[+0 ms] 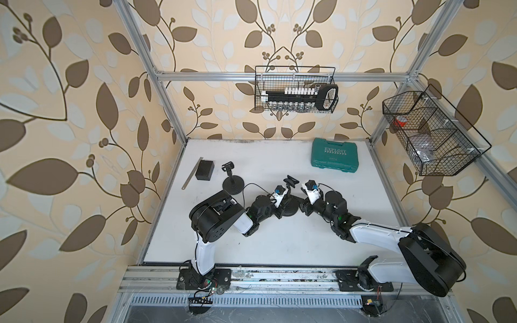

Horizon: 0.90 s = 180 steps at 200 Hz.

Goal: Assemble a microphone stand
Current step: Pick up the microphone stand at the center of the board.

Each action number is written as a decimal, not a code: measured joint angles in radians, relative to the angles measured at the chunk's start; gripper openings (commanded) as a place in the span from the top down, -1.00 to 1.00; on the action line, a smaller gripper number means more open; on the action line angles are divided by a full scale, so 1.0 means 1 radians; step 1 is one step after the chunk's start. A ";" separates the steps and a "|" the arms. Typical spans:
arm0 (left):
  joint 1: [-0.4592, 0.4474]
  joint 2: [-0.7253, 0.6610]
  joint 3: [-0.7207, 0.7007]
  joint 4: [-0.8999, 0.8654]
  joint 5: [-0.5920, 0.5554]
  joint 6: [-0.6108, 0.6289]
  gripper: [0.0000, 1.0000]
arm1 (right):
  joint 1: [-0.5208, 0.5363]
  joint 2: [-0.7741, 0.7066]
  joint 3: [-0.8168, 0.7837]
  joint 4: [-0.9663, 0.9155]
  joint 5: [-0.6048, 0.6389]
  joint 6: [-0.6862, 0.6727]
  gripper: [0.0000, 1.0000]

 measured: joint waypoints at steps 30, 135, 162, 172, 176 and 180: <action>0.000 0.004 0.004 0.001 0.000 0.000 0.75 | -0.092 0.035 0.023 -0.024 -0.187 -0.032 -0.19; 0.000 0.005 0.005 0.001 0.005 -0.001 0.74 | -0.082 0.224 0.214 -0.035 -0.386 -0.063 0.02; 0.000 0.005 0.005 0.003 0.008 -0.013 0.68 | -0.067 0.251 0.234 -0.013 -0.383 -0.069 0.36; 0.001 0.005 0.005 0.005 0.008 -0.018 0.60 | -0.063 0.261 0.238 -0.002 -0.383 -0.061 0.47; 0.002 0.005 0.005 0.005 0.008 -0.020 0.56 | -0.060 0.263 0.238 0.003 -0.382 -0.067 0.52; 0.002 0.005 0.005 0.004 0.007 -0.024 0.52 | -0.058 0.267 0.238 0.008 -0.380 -0.064 0.56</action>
